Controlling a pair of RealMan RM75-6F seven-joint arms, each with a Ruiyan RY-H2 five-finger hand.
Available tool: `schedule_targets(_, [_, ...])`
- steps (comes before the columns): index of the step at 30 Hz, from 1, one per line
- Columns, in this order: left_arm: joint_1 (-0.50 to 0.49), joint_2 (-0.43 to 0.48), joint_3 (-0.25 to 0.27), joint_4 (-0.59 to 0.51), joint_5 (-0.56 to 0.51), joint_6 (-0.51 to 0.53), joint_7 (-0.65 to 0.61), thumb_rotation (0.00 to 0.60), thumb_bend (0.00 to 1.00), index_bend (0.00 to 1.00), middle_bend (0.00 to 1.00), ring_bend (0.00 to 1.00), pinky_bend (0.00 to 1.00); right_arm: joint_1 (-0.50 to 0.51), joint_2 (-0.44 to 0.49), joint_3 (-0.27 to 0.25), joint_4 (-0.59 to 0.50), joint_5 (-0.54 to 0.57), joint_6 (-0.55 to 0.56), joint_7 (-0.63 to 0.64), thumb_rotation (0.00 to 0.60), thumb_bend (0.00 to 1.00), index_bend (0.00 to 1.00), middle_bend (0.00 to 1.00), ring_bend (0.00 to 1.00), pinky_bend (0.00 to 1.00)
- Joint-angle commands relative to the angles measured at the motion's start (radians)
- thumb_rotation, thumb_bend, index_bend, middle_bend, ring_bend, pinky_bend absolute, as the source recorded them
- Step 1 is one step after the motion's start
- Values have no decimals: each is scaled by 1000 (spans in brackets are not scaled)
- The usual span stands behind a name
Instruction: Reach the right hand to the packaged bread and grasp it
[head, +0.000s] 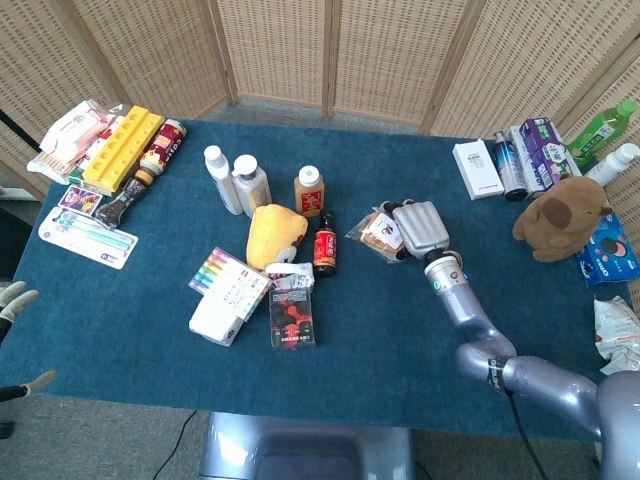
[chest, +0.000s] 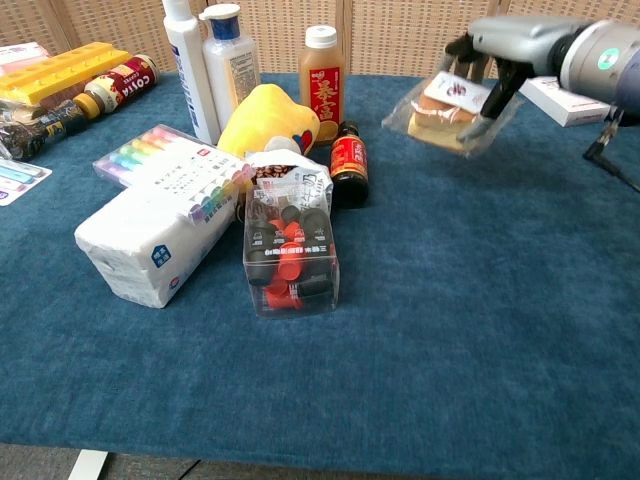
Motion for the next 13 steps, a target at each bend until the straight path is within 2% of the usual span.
schedule_targets(1, [0, 2, 2, -1, 7, 1, -7, 600, 0, 122, 0, 0, 0, -19, 134, 45, -197, 37, 81, -89, 600, 63, 424, 506, 373, 573])
schedule_targets(8, [3, 8, 9, 0, 26, 7, -24, 600, 0, 122, 0, 0, 0, -5, 262, 104, -416, 140, 157, -209, 600, 60, 428, 506, 373, 573])
schedule_targets(13, [5, 10, 13, -1, 33, 9, -26, 600, 0, 122, 0, 0, 0, 5, 293, 109, -476, 195, 181, -241, 600, 66, 431, 507, 373, 573])
